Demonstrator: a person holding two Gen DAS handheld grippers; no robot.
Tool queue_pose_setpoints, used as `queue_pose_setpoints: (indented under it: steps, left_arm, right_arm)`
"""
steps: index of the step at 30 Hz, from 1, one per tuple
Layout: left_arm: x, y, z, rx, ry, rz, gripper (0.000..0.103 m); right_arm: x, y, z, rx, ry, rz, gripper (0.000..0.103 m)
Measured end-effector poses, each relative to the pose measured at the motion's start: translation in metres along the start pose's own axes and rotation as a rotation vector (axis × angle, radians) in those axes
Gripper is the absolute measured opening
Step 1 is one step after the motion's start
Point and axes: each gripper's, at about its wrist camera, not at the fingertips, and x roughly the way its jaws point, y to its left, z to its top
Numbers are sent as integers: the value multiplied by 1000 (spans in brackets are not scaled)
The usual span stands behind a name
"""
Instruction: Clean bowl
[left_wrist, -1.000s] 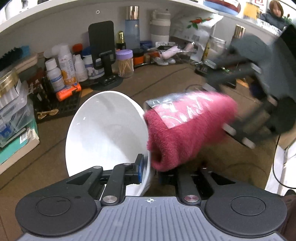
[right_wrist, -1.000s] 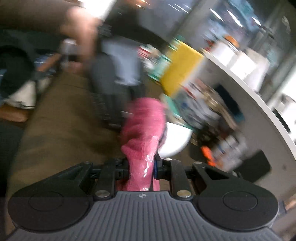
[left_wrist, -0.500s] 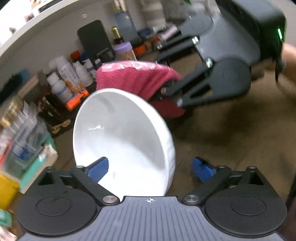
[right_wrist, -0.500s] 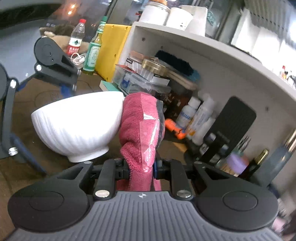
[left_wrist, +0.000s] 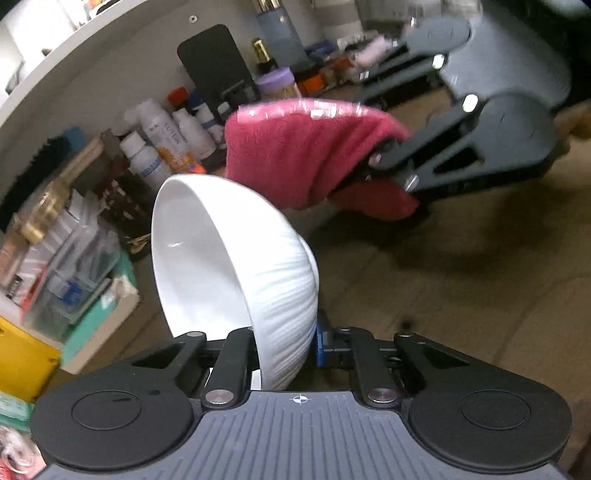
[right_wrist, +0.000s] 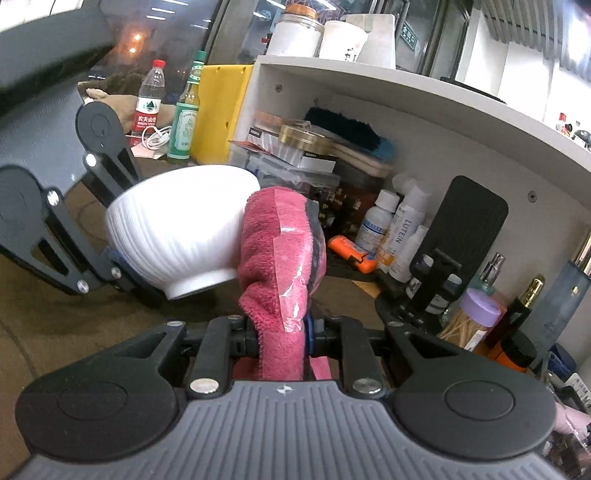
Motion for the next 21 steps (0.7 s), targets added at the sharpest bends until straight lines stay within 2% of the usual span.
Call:
queue_pose_setpoints:
  steps: [2,4,9,11,13,14,16,17,21]
  left_arm:
    - [-3,6,1,-52,-17,-43,15]
    - [-7,20,-2,-147,-43,-112,16]
    - [-11,55,-22,-366,-131,-255,17]
    - [-11,72,-32,-462,-175,-308,17]
    - [-12,86,-42,-556,-221,-359,17]
    - [-13,90,-45,-584,-236,-374,17]
    - [-12,103,-57,-671,-287,-429,17]
    - [-11,106,-62,-699,-303,-452,17]
    - [-7,109,-73,-744,-317,-497,22]
  right_arm:
    - [2,3,-1,-35,18,14,20]
    - [-1,8,-1,-59,22,37,20]
    - [-22,35,0,-170,39,169,19]
    - [-29,44,0,-239,59,150,19]
    - [-31,56,-1,-356,82,59,19]
    - [-27,66,-2,-487,110,-47,19]
    - [-19,75,-4,-603,131,-145,19]
    - [-9,77,-4,-642,143,-183,19]
    - [23,88,1,-739,129,-237,19]
